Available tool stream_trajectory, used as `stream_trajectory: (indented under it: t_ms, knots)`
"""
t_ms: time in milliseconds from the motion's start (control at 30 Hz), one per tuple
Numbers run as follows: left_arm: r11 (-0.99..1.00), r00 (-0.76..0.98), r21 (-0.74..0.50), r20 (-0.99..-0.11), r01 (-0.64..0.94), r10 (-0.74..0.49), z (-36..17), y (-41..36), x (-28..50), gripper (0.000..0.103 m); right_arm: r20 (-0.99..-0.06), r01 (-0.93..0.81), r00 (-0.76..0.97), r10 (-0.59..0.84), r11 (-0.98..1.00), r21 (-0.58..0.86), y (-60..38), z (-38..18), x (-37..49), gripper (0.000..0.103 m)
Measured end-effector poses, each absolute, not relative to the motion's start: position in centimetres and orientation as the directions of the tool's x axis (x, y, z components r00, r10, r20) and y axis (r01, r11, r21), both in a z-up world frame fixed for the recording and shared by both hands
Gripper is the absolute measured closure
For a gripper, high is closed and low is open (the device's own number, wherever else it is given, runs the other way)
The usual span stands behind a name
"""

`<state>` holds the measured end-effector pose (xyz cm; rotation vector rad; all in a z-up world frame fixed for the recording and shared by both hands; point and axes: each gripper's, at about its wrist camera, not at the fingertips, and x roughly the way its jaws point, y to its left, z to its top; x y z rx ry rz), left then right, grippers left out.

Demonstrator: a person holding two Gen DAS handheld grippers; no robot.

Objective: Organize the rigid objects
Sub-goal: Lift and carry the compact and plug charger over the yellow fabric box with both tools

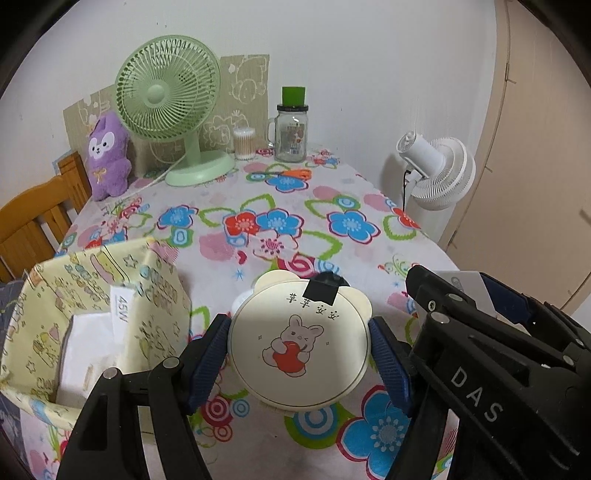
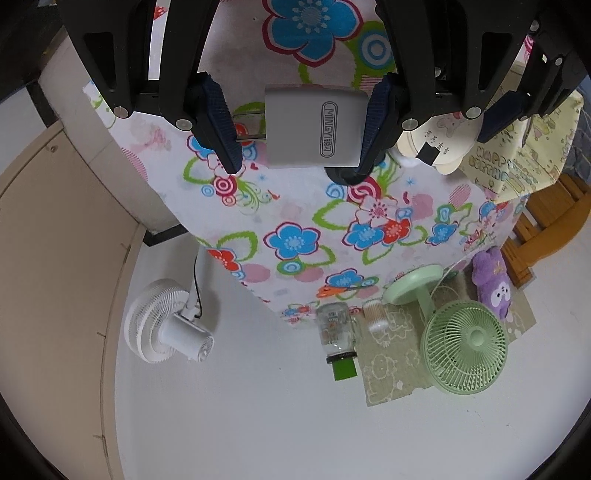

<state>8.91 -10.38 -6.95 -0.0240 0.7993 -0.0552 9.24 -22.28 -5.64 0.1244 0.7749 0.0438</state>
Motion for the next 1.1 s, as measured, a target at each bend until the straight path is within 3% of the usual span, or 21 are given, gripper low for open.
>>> stream_trajectory:
  t_ms: [1100]
  knots:
    - [0.997,0.737,-0.076,-0.675,-0.030,-0.029,-2.9,-1.8,8.4,0.026,-0.651,-0.114,0.739,0.172,0.985,0.132,-13.6,-0.8,9.9,0.039]
